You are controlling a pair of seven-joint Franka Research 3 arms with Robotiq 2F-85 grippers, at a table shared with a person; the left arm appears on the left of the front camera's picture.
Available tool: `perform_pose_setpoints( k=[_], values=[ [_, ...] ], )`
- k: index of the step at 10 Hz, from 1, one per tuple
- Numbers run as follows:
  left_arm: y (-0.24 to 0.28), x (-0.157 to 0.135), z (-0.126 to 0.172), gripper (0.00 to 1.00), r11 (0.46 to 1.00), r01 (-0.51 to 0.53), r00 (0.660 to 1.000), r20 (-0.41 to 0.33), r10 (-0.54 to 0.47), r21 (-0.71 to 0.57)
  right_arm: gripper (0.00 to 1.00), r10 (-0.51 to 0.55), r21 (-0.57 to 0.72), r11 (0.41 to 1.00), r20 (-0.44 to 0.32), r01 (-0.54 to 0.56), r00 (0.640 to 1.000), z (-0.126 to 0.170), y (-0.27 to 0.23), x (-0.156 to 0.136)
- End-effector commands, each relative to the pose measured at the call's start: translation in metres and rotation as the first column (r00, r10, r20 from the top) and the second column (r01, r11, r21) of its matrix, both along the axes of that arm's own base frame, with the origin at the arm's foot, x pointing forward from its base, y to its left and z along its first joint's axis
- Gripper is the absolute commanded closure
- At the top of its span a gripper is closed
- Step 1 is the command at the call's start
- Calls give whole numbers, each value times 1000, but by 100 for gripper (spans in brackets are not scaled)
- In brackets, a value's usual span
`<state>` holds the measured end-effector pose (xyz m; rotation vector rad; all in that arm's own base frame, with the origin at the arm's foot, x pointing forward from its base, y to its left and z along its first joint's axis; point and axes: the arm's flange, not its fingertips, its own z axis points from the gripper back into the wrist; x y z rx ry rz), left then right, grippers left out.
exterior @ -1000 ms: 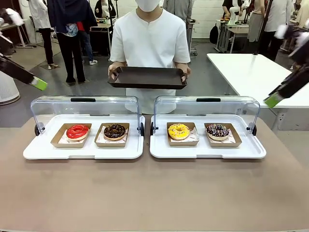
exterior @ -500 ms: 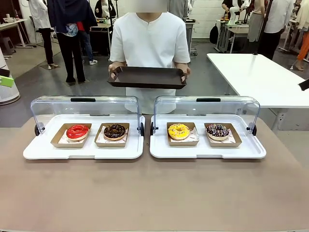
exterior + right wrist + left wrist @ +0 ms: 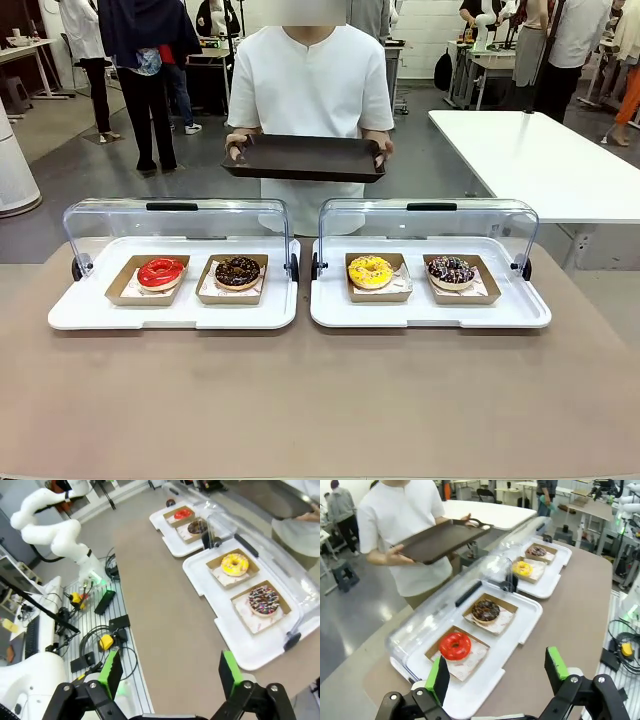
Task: Provide the desired donut to the person.
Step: Pick up and lift the Paper togo box containing the Donut pointed at by the person.
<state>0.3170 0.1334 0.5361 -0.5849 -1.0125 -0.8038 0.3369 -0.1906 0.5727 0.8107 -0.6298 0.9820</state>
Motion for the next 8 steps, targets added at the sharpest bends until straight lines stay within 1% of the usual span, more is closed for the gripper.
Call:
perform_pose_setpoints(
  k=[1, 2, 3, 5, 8],
  values=[
    [11, 7, 9, 0, 999, 38, 980, -196, -32, 23, 0, 7, 18, 1000, -4, -7, 1000, 0, -4, 5],
    [16, 9, 15, 0, 997, 65, 967, -248, -55, 34, 0, 5, 15, 1000, -6, -5, 1000, -1, -6, 4],
    [19, 12, 22, 0, 998, 64, 968, -243, -55, 30, 0, 12, 11, 1000, 3, -12, 1000, 0, -7, 3],
    [21, 12, 25, 0, 997, 65, 971, -231, -55, 33, 0, 27, 9, 1000, 17, -27, 999, 1, -11, 0],
    [21, 12, 23, 0, 995, 93, 972, -220, -82, 36, 0, 35, 6, 999, 2, -35, 999, 0, -12, 0]
  ],
)
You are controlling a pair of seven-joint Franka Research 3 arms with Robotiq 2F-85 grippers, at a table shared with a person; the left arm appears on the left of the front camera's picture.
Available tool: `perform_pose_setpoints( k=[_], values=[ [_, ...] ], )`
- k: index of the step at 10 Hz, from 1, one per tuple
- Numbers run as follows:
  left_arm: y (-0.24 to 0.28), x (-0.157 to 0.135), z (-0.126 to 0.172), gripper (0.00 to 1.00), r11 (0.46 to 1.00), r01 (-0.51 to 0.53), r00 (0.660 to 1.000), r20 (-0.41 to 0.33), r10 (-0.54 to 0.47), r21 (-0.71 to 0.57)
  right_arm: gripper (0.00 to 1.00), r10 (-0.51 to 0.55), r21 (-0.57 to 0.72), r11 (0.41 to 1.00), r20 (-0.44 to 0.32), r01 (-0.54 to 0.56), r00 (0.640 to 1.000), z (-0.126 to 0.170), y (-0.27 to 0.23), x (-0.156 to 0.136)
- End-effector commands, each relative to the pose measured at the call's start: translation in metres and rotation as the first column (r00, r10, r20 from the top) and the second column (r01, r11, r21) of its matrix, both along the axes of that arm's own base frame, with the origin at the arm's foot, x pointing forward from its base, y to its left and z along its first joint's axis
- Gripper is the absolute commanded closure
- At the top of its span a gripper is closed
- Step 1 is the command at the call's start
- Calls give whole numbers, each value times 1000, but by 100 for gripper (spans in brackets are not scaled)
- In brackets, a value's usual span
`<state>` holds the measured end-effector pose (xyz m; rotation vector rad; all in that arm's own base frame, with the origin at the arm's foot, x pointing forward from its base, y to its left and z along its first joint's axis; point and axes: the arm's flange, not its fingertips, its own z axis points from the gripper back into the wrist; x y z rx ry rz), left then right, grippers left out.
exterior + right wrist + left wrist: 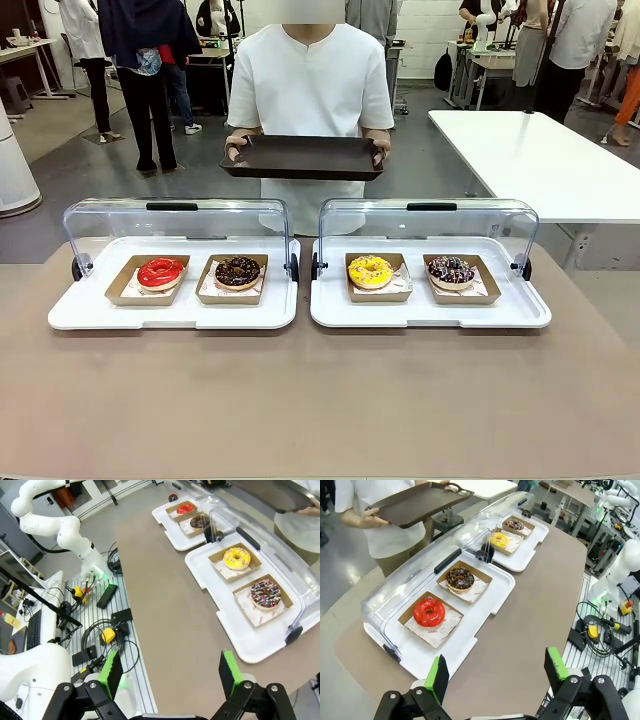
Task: Provide the desired donut to the person.
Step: Pick up and lift the Paper togo box containing the Donut pointed at by the person.
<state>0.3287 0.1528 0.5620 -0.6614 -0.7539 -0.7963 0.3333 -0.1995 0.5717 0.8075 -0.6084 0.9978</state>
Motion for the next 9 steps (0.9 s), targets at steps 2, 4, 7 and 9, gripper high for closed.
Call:
perform_pose_setpoints(
  k=[2, 4, 7, 9],
  values=[
    [1, 0, -3, 0, 1000, 24, 1000, 20, -25, 15, 0, 21, 19, 1000, 5, -21, 1000, 0, -3, 4],
    [-1, -3, -3, 0, 997, 54, 997, 44, -57, 50, 0, 32, 20, 999, 7, -33, 999, 1, -1, 4],
    [1, -2, -3, 0, 1000, 16, 1000, 3, -16, 19, 0, 11, 3, 1000, -11, -11, 1000, -3, 1, 1],
    [1, -2, -3, 0, 1000, 16, 1000, 3, -16, 19, 0, 11, 3, 1000, -11, -11, 1000, -3, 1, 1]
  ],
)
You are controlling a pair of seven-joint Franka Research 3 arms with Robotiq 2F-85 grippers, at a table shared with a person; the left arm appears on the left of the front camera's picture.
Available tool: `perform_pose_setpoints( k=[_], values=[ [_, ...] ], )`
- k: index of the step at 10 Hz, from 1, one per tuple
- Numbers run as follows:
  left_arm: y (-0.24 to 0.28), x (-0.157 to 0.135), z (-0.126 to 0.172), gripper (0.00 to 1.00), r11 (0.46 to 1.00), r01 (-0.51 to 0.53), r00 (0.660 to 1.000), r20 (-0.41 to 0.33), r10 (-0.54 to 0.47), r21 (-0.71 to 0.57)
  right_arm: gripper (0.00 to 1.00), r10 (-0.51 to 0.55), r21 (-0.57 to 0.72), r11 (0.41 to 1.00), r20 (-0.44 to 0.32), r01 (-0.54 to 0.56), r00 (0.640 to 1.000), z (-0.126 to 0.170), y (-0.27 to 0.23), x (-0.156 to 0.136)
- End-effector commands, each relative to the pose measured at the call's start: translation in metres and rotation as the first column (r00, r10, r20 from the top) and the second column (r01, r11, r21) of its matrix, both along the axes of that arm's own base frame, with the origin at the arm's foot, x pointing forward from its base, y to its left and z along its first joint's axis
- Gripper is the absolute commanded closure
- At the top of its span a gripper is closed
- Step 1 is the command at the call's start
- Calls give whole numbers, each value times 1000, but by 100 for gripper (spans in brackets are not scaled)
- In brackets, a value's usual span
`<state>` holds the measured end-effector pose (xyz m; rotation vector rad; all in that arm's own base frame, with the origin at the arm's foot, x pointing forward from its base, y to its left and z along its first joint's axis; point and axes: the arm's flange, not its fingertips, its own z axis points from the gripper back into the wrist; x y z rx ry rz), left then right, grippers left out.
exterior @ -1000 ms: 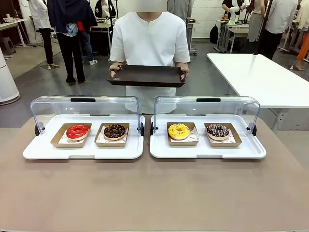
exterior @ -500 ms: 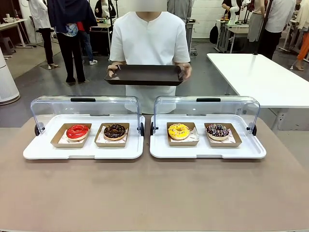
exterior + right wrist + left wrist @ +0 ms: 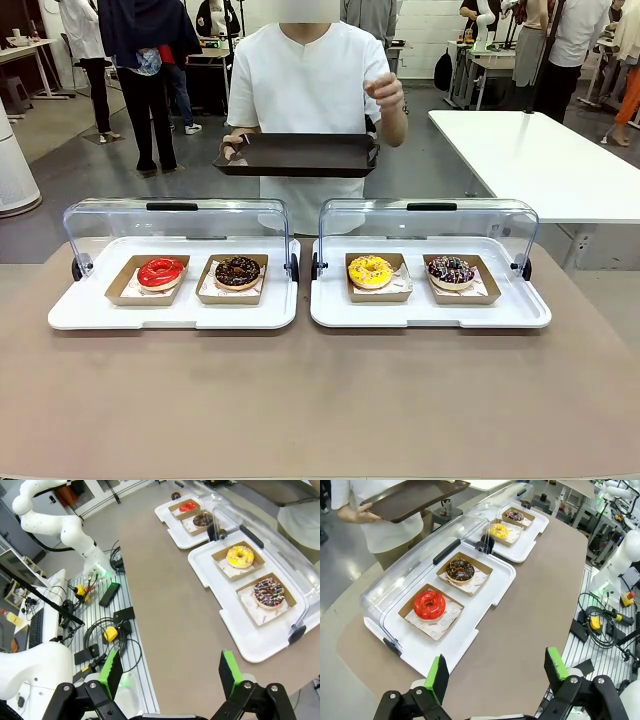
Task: Provide the desired donut to the person.
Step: Pick up and lift the Paper togo box containing the Donut pointed at by the person.
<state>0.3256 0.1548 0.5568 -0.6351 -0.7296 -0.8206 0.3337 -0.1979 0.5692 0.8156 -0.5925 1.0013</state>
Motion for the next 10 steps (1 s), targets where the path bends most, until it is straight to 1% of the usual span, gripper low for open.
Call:
perform_pose_setpoints(
  k=[1, 10],
  values=[
    [-1, 1, 2, 0, 1000, 2, 1000, 7, -2, -18, 0, 1, 4, 1000, 2, -1, 1000, -1, 0, 1],
    [-1, 1, 2, 0, 1000, 2, 1000, 7, -2, -18, 0, 1, 4, 1000, 2, -1, 1000, -1, 0, 1]
  ],
)
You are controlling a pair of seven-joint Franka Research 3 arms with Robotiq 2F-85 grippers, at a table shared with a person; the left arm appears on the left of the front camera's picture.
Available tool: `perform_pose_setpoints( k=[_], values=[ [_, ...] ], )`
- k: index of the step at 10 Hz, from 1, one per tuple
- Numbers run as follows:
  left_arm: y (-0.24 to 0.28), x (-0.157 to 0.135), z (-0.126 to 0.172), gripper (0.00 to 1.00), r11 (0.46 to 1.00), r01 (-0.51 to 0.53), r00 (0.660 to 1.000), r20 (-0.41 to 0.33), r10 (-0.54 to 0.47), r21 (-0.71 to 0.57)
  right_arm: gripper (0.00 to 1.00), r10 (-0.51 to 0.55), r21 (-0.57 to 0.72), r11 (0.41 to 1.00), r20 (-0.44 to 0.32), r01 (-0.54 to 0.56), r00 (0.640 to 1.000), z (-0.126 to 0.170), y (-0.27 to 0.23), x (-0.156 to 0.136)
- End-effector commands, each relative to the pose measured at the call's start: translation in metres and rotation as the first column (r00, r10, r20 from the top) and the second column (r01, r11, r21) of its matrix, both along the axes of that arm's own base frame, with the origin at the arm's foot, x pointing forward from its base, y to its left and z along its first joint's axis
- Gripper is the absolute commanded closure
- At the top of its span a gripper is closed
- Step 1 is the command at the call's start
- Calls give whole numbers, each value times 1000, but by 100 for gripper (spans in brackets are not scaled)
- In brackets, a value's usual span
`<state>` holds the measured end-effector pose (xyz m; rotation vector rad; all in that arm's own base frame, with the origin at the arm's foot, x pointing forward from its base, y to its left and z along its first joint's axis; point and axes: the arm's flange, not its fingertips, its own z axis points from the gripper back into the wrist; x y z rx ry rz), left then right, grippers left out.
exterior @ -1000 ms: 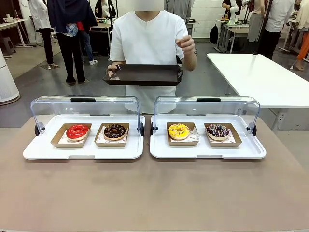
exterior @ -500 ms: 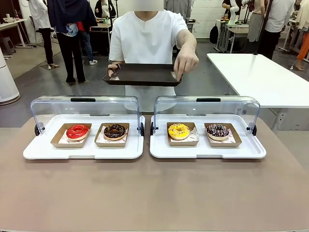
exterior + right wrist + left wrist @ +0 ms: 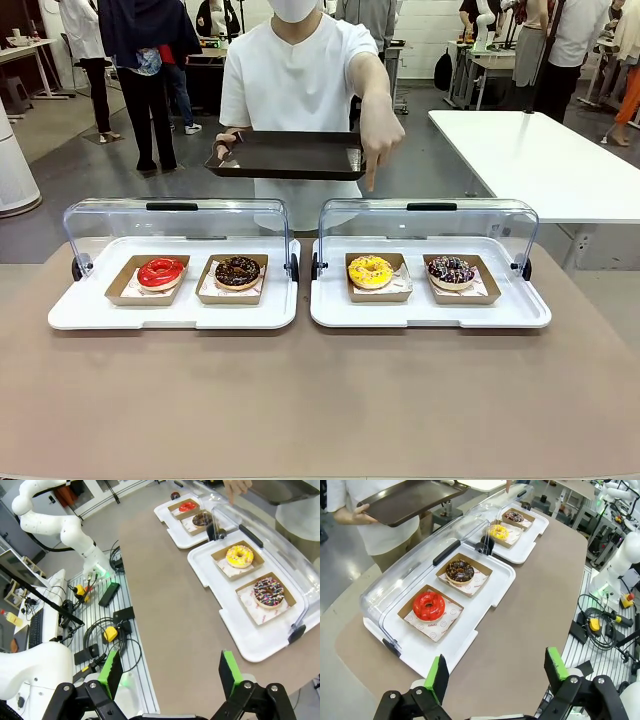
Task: Provide the desired donut to the person.
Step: Pick up and lift the Paper togo box containing the Donut pointed at by the person.
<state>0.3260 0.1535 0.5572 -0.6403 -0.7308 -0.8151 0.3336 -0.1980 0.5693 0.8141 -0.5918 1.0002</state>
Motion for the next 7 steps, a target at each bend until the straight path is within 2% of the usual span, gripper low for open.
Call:
perform_pose_setpoints(
  k=[1, 7],
  values=[
    [0, 1, 2, 0, 1000, 5, 1000, 10, -4, -12, 0, 2, 6, 1000, 2, -2, 1000, -1, 0, 1],
    [0, 1, 2, 0, 1000, 5, 1000, 10, -4, -12, 0, 2, 6, 1000, 2, -2, 1000, -1, 0, 1]
  ],
)
